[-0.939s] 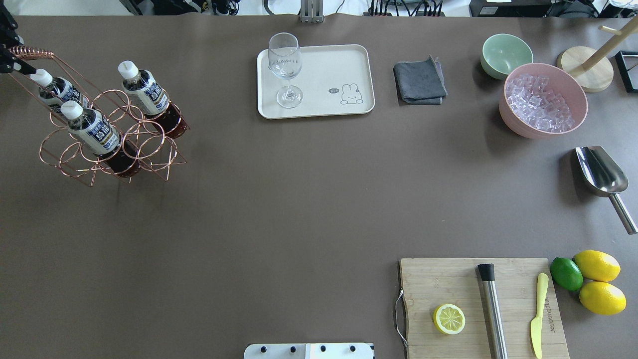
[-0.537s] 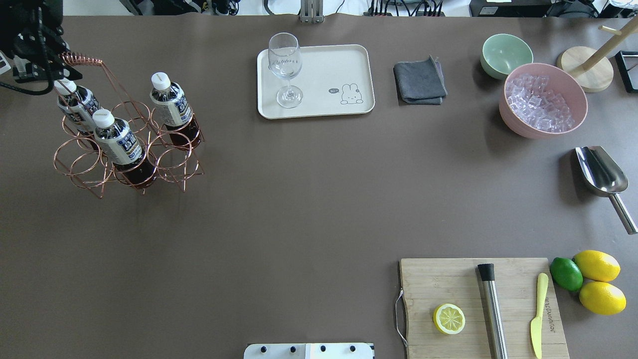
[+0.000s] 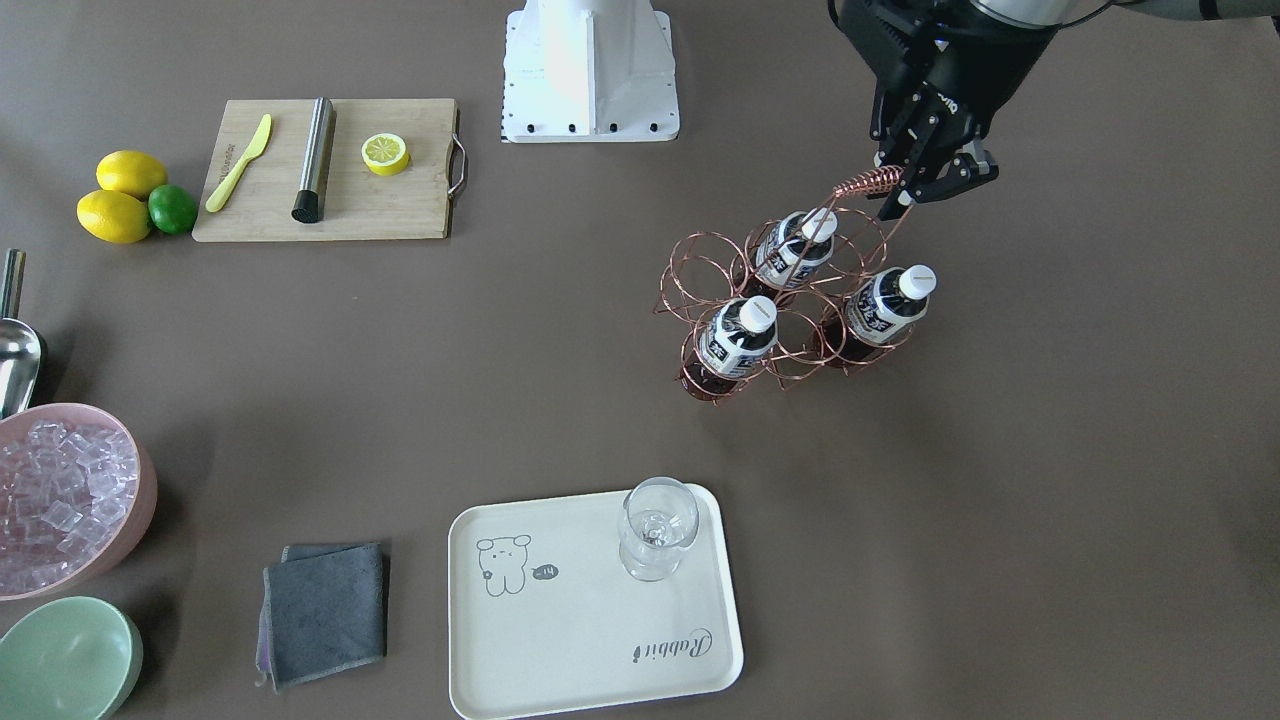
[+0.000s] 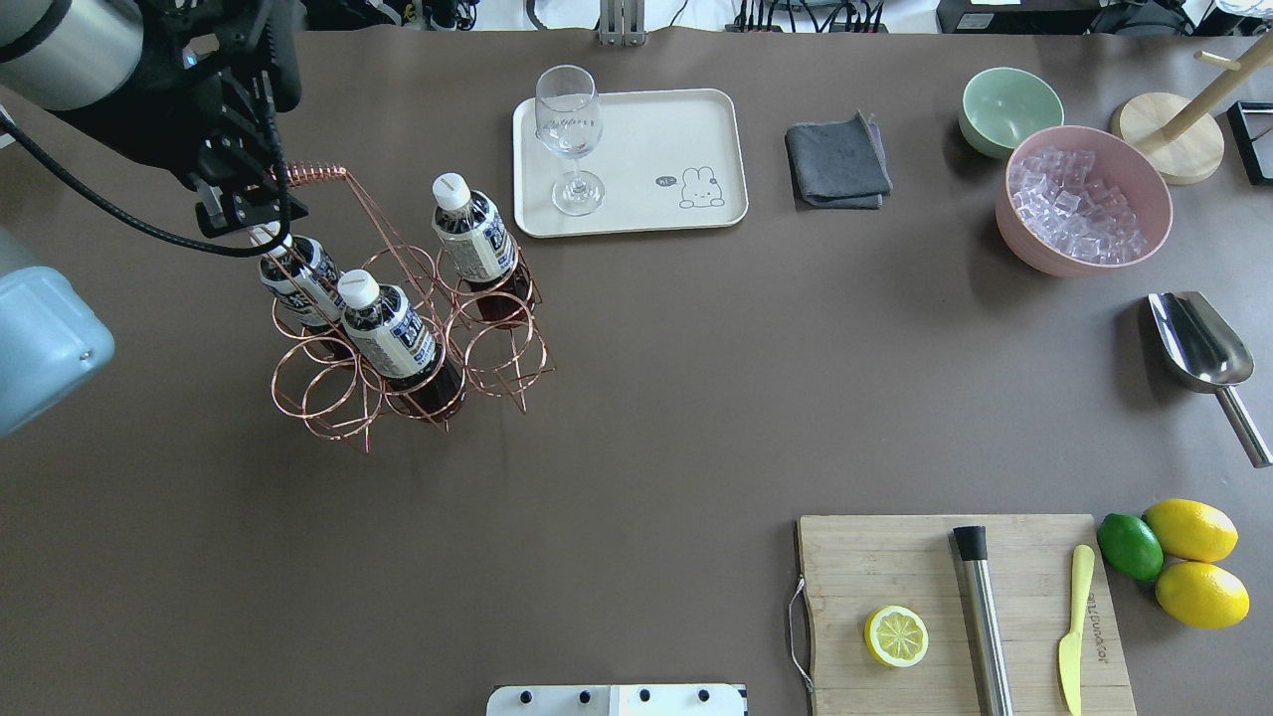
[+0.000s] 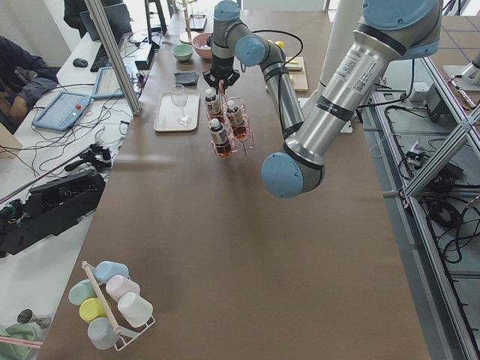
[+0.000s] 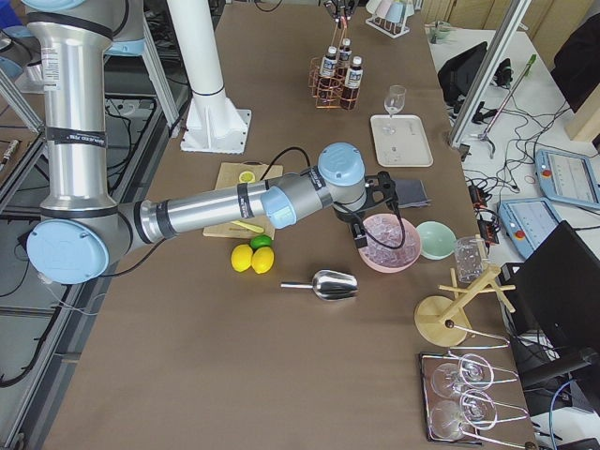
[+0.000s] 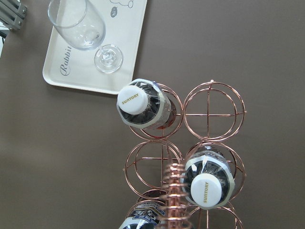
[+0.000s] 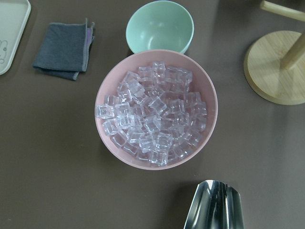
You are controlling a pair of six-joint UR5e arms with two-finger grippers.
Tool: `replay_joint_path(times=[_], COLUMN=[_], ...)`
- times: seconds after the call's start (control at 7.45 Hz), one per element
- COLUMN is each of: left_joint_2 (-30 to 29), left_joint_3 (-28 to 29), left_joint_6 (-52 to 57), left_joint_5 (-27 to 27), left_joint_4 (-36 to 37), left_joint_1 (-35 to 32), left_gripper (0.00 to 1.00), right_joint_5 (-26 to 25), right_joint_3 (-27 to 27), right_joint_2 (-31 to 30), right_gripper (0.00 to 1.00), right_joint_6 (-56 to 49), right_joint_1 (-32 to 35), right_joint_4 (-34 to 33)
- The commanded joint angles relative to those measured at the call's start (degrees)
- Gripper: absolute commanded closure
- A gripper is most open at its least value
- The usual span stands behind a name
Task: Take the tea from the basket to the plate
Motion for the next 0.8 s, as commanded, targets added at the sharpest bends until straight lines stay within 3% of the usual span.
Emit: replay_joint_path(times=[0.0,0.27,0.4,0.54,0.67], left_joint_2=[-5.16,-8.77,-9.57,-11.31,-12.46], left_joint_3=[-0.01,-0.01,0.51,1.99,3.14], left_joint_6=[-8.19,-16.1,-16.31,-16.22,-16.13], left_joint_5=[5.03,10.56,12.59,12.96,14.36], left_joint_4=[0.53,0.44,0.27,0.01,-0.17], left_joint_1=[7.5,15.15,17.18,18.08,20.17], left_gripper=[1.0,1.0,1.0,1.0,1.0], right_joint_5=[-0.57,-8.8,-12.58,-20.54,-23.05], right_joint_3=[-0.02,0.07,0.07,-0.02,0.07], right_joint_2=[4.27,9.19,10.25,10.26,10.7], right_gripper=[0.0,0.0,0.0,0.0,0.0], right_joint_6=[3.14,13.54,21.0,25.08,27.21], right_joint_1=[-7.43,-15.86,-20.87,-26.75,-29.85], right_joint_4=[9.91,21.85,29.49,38.18,42.09])
